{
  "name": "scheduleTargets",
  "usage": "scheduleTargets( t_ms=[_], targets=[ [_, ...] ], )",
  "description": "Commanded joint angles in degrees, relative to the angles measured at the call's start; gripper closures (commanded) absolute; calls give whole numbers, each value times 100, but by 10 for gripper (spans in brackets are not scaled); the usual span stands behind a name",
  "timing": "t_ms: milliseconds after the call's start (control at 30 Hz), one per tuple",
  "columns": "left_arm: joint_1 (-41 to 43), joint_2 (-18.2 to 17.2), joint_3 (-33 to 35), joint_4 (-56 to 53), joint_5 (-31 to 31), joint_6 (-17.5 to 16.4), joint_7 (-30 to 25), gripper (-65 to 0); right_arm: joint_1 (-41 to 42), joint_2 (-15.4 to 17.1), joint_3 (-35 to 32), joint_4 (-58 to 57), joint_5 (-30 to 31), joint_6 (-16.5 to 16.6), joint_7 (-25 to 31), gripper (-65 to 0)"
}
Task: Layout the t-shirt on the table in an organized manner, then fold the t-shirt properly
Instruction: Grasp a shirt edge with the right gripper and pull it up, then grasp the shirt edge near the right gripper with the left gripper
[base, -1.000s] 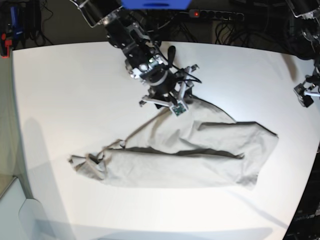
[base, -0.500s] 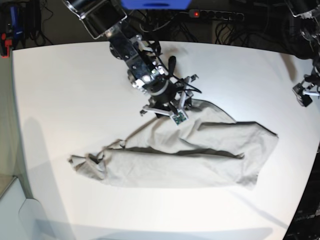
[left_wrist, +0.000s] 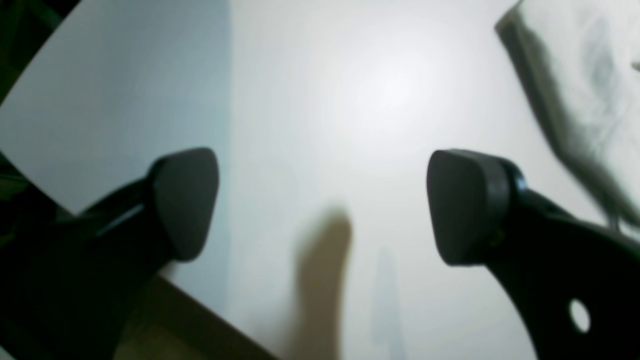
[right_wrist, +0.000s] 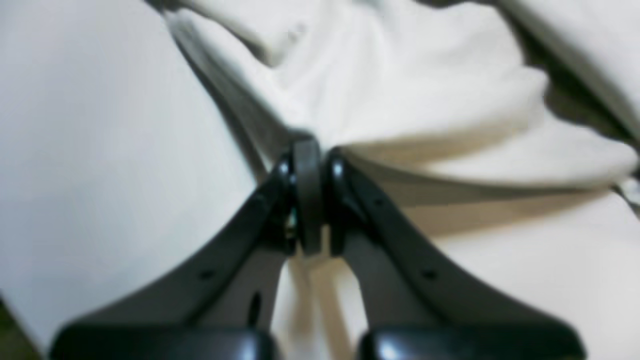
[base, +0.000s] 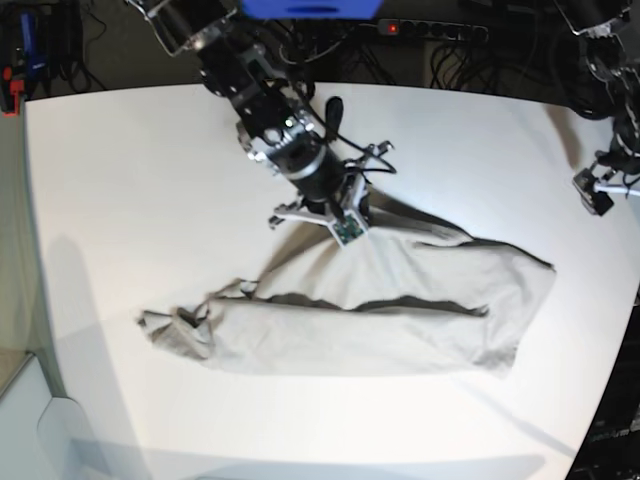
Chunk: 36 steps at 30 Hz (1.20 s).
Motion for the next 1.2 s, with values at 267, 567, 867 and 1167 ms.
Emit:
scheduleTargets(
  t_ms=[267, 567, 867, 1167],
  targets=[
    [-114, -60, 279, 102, -19, -12, -49, -650, -551, 235, -3, 2322, 53, 139, 271, 0],
    [-141, -42, 367, 190, -28, -12, -49, -650, -1026, 525, -698, 2023, 36, 517, 262, 0],
    [-149, 151, 1185, 471, -2, -12, -49, -650, -1325, 850, -1084, 1478, 36, 517, 236, 0],
    [-105, 565, 1721, 867, -28, -12, -49, -650, -1369, 999, -1506, 1223, 27, 517, 95, 0]
  ],
)
